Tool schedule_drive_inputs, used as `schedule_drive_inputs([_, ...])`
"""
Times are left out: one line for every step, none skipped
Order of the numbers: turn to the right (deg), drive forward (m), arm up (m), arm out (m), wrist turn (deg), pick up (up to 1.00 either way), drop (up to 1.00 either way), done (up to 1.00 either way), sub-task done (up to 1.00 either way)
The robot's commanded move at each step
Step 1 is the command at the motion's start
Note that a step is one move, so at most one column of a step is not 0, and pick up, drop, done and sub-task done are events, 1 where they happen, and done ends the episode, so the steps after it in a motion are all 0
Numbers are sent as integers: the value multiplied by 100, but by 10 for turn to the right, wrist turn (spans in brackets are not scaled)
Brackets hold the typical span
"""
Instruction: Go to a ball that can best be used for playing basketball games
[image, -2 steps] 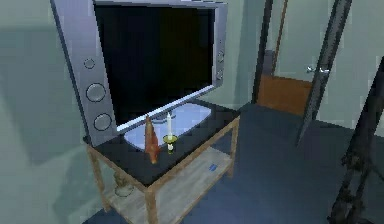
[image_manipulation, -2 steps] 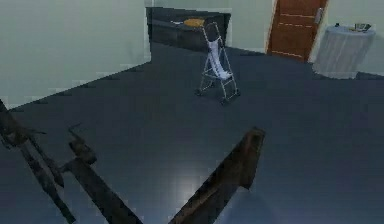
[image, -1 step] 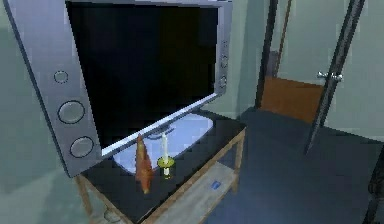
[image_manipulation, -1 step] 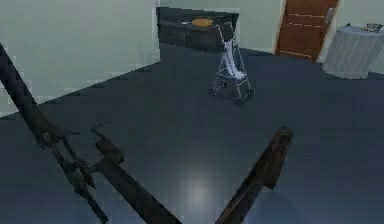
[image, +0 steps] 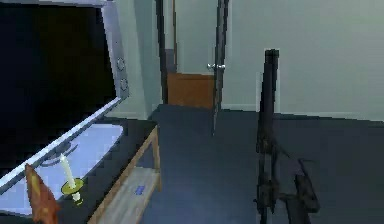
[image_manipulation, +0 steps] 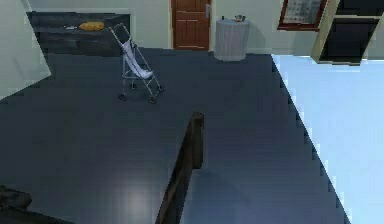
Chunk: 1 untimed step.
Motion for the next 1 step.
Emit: schedule_drive_inputs([0,100,0,0,0,0,0,0,0])
